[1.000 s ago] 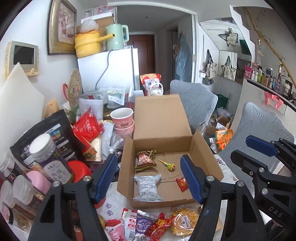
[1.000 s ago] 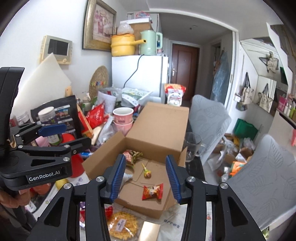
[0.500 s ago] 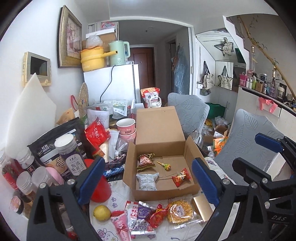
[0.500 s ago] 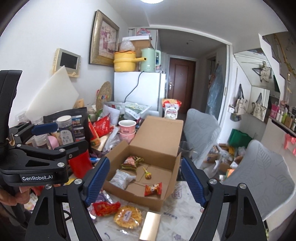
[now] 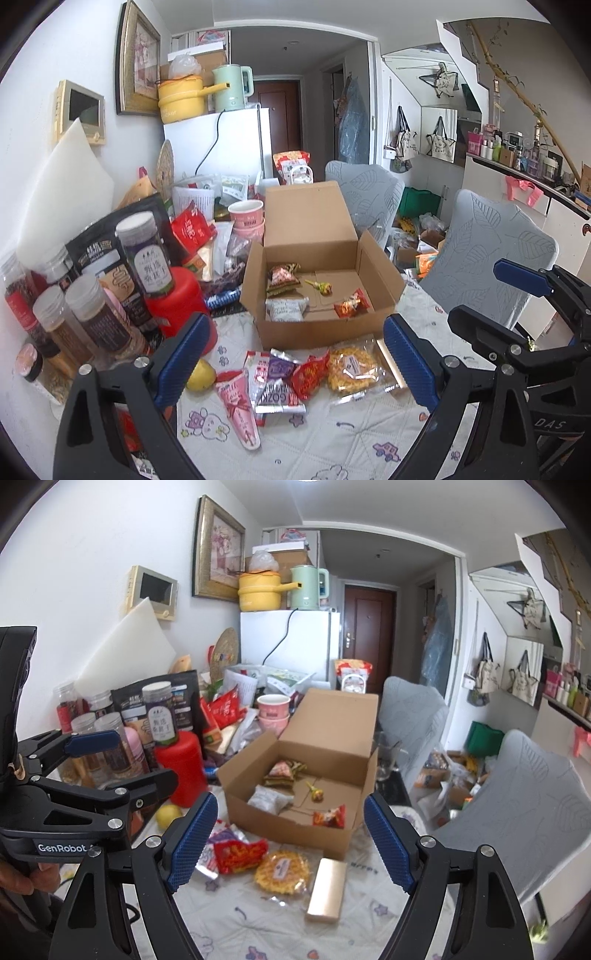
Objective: Organize snacks
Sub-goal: 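Lower the left tool toward the red candy bag while the right tool approaches the gold box, then grasp the red candy bag with the left tool while the right tool grasps the gold box, then lift and carry the red bag and gold box up over the cardboard box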
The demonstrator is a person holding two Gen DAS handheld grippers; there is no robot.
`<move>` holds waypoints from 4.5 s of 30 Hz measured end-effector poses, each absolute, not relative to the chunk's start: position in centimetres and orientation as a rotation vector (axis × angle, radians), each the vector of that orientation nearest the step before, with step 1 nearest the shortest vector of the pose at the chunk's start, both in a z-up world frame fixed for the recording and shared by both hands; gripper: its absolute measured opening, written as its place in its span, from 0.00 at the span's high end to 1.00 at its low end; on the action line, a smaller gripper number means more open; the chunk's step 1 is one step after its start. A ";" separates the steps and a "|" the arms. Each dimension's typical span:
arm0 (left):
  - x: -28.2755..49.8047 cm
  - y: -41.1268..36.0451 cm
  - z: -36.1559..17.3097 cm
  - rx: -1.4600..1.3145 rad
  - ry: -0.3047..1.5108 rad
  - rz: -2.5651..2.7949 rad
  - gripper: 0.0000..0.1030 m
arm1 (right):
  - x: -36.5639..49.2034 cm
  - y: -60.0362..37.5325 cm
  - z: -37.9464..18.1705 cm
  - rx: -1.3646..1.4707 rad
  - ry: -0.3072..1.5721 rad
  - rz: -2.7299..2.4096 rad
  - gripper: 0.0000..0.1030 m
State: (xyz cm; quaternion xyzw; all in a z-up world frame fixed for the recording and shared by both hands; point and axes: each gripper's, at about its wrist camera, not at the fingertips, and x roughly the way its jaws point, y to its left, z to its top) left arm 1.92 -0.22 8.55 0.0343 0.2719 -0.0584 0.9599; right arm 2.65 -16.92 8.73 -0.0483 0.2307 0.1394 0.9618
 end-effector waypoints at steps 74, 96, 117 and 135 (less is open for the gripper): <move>13.6 -3.7 -11.9 0.213 0.884 -0.227 0.68 | 13.2 -22.6 -12.4 0.034 0.924 0.161 0.52; 8.8 -4.0 -10.2 0.166 0.912 -0.219 0.67 | 8.1 -23.4 -10.4 0.060 0.883 0.169 0.57; 2.1 -3.9 -11.5 0.109 0.995 -0.280 0.67 | 1.6 -22.4 -11.0 0.095 0.907 0.218 0.57; 3.3 -4.1 -13.0 0.131 0.976 -0.257 0.66 | 3.3 -21.8 -12.3 0.104 0.929 0.188 0.56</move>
